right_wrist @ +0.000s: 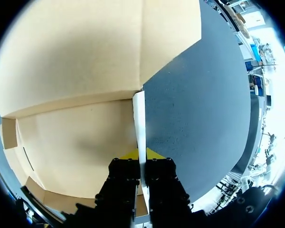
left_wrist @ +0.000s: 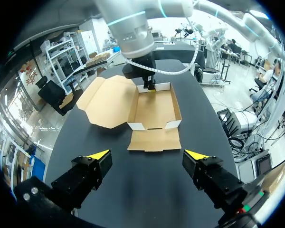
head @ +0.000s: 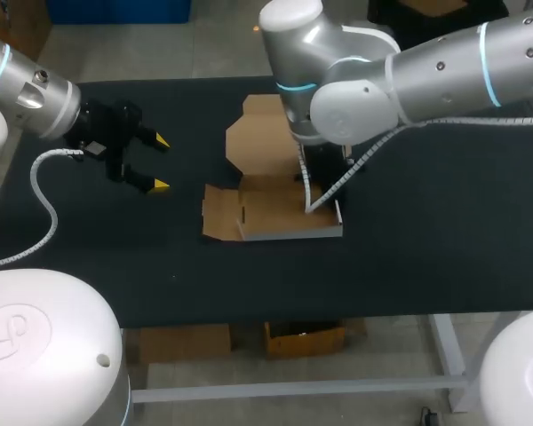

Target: Assemble the packaging by folding the flat box into shape, placing the metal phone stand inside, and closing the box properly

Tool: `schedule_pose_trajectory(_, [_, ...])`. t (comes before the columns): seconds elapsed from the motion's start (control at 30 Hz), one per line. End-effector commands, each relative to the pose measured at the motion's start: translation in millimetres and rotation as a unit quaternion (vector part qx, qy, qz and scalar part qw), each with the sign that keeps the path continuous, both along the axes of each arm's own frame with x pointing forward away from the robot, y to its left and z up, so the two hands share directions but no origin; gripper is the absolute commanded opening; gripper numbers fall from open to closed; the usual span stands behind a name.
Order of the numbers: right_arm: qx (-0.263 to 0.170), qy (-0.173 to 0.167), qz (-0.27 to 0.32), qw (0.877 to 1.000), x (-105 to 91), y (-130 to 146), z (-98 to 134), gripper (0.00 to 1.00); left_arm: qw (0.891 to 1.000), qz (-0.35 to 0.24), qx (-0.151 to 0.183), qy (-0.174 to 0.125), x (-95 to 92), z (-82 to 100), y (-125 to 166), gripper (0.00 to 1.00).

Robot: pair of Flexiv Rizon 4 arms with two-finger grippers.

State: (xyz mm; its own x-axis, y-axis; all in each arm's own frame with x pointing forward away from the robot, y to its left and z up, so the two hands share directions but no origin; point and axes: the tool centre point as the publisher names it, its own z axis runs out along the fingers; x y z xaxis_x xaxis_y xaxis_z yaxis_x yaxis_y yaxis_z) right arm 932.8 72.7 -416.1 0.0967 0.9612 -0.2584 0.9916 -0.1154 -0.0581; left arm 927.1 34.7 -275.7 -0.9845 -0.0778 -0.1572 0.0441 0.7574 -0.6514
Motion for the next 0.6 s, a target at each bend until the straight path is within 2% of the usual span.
schedule_pose_trajectory(0.03, [0.032, -0.012, 0.005, 0.999, -6.6, -5.3, 0.4, 0.0, 1.0, 0.0, 0.001, 0.0, 0.0, 0.3, 0.0, 1.0])
schedule_pose_trajectory(0.43, [0.106, -0.019, 0.032, 0.994, -5.9, -6.4, -0.5, 0.0, 1.0, 0.0, 0.001, 0.0, 0.0, 0.3, 0.0, 1.0])
schedule_pose_trajectory(0.6, [0.105, -0.019, 0.039, 0.994, -6.3, -3.8, -1.3, 0.0, 1.0, 0.0, 0.001, 0.0, 0.0, 0.3, 0.0, 1.0])
